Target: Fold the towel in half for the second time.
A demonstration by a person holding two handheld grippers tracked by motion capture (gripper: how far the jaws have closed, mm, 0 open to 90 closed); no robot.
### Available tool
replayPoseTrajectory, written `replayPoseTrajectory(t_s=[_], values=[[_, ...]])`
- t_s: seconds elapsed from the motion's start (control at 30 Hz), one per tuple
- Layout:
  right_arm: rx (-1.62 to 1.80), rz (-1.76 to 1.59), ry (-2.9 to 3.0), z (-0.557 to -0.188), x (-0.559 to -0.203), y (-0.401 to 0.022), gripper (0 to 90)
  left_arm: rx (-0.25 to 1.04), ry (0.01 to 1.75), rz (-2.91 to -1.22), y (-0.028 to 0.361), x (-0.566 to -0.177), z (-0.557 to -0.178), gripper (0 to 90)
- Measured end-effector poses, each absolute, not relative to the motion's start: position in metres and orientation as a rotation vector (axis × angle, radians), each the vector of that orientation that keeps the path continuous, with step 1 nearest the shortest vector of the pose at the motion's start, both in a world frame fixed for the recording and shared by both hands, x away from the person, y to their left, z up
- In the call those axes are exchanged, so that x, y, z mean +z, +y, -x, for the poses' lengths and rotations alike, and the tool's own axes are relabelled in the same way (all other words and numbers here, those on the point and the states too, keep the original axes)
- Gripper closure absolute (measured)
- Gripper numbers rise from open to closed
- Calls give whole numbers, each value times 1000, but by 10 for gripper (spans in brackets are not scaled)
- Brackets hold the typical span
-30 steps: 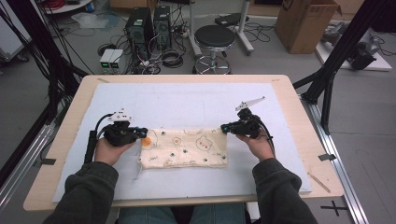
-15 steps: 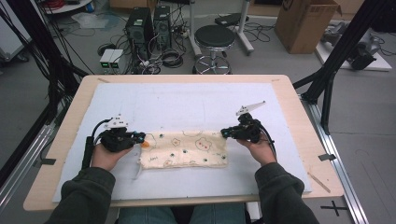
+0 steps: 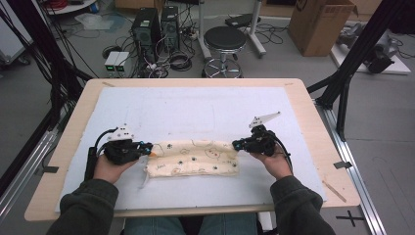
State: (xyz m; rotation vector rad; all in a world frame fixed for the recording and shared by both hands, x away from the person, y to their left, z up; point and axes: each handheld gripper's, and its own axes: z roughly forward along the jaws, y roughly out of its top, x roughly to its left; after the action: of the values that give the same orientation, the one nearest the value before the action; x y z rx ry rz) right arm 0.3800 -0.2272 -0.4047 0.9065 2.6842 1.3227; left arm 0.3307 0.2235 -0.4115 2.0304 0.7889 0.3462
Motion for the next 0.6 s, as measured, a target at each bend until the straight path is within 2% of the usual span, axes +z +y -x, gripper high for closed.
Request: replayPoseTrajectory(t_s=[0.6], values=[[1329,-855,2693,-359,-403,-230,859,348,753,-2039,223,-412,-313,841]])
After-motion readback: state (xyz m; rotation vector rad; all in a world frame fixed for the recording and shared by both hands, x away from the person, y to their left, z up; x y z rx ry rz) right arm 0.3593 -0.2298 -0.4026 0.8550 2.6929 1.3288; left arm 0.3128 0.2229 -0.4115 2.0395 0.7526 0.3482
